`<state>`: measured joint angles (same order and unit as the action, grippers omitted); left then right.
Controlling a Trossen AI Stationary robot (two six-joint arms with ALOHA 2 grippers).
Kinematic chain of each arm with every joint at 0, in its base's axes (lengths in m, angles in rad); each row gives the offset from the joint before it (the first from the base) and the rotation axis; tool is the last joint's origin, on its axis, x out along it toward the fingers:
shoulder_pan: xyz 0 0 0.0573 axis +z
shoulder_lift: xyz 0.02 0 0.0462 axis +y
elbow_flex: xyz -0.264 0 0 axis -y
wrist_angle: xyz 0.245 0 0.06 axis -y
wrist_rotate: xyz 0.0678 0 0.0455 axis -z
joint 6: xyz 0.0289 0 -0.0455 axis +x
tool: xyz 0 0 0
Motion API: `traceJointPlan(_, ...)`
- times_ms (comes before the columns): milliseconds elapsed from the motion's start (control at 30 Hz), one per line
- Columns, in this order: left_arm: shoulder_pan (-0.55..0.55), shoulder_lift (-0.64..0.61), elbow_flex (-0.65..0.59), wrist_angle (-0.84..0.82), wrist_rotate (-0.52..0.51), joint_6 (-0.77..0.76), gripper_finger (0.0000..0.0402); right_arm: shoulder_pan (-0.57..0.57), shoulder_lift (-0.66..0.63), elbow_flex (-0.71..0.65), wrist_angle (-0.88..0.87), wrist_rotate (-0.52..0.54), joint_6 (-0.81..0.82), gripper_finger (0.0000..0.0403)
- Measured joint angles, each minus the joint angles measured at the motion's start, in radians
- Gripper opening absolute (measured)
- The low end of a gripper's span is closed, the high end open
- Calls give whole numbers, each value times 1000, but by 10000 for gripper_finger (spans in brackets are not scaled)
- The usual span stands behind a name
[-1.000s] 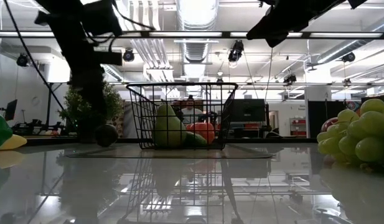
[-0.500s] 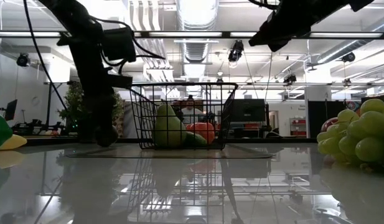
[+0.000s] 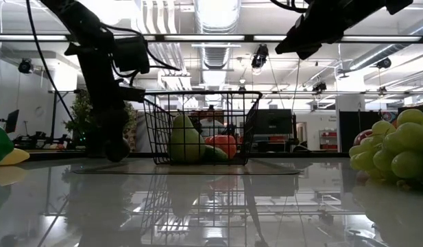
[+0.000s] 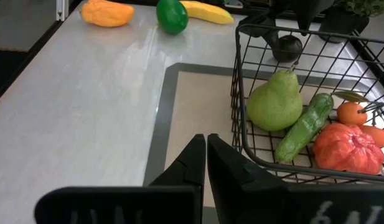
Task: Build produce basket
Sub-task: Put the plum into the black wire basket
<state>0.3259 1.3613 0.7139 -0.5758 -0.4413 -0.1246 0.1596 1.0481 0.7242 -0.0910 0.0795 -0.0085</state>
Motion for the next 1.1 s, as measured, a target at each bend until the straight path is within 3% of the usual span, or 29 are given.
traceJointPlan(367,0,-6,0,-2,18,-9,242,0,0,0,0,0,16,9)
traceJointPlan(700,-1,-97,5,-17,19,-28,211,0,0,0,0,0,29,9)
traceJointPlan(933,6,-129,1,-14,34,-172,218,0,0,-2,0,0,36,9)
traceJointPlan(1000,13,-126,1,-10,92,-192,234,0,0,-3,1,0,35,9)
traceJointPlan(1100,17,-118,-1,-29,96,-211,267,0,0,-5,0,0,34,9)
